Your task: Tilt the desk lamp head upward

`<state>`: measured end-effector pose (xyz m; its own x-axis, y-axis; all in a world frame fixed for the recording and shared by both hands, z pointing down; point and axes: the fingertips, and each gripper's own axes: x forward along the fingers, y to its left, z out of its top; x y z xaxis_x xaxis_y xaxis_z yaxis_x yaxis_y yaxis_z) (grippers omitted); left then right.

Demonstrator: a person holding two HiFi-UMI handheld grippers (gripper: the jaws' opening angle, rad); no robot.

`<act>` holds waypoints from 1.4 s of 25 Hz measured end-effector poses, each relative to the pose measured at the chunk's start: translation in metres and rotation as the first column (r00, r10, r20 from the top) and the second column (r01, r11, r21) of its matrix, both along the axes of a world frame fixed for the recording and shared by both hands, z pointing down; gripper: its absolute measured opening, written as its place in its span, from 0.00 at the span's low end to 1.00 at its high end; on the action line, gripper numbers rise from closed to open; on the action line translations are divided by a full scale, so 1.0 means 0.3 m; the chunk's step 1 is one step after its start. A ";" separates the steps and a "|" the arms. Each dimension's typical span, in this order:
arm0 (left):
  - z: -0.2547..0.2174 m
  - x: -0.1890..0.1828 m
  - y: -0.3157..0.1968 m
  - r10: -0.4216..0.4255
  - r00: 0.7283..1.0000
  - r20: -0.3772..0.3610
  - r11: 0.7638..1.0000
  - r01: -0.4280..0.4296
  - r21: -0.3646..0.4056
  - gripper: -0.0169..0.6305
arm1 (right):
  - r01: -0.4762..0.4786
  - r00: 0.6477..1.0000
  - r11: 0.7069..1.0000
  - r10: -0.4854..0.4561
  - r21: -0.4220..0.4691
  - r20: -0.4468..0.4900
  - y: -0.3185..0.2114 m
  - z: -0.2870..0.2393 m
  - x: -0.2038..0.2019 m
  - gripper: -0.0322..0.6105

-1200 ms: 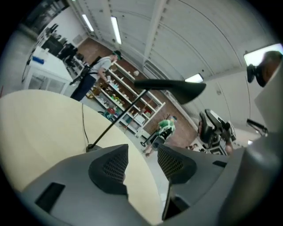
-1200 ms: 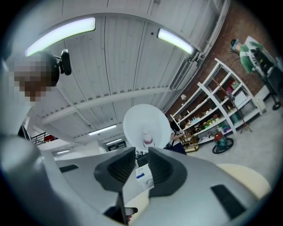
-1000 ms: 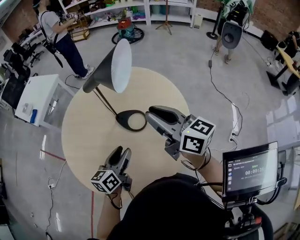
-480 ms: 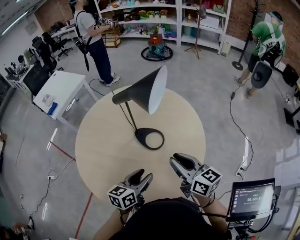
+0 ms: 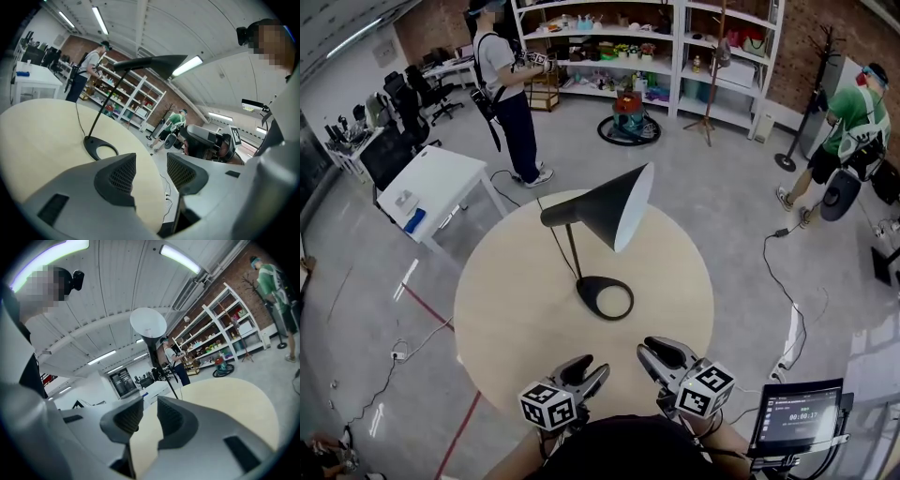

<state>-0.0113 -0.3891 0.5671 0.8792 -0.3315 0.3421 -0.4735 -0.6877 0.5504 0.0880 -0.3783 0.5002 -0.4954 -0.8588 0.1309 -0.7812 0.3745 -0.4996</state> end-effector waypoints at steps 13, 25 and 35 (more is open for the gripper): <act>0.021 -0.010 -0.001 -0.012 1.000 -0.005 1.000 0.011 -0.018 0.36 | 0.006 1.000 1.000 -0.006 -0.010 -0.007 -0.009 0.001 -0.004 0.20; 0.026 -0.020 0.002 -0.030 1.000 -0.001 0.999 0.030 -0.027 0.36 | 0.045 0.999 0.998 -0.044 0.052 -0.027 0.003 -0.035 -0.015 0.20; 0.033 -0.026 0.001 -0.027 1.000 0.008 0.999 0.028 -0.034 0.36 | 0.024 0.999 0.999 -0.023 0.028 -0.029 0.003 -0.014 -0.008 0.20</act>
<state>-0.0189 -0.3887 0.5770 0.8675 -0.3436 0.3598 -0.4959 -0.6552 0.5699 0.0857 -0.3772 0.4962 -0.5118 -0.8505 0.1213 -0.7858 0.4063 -0.4663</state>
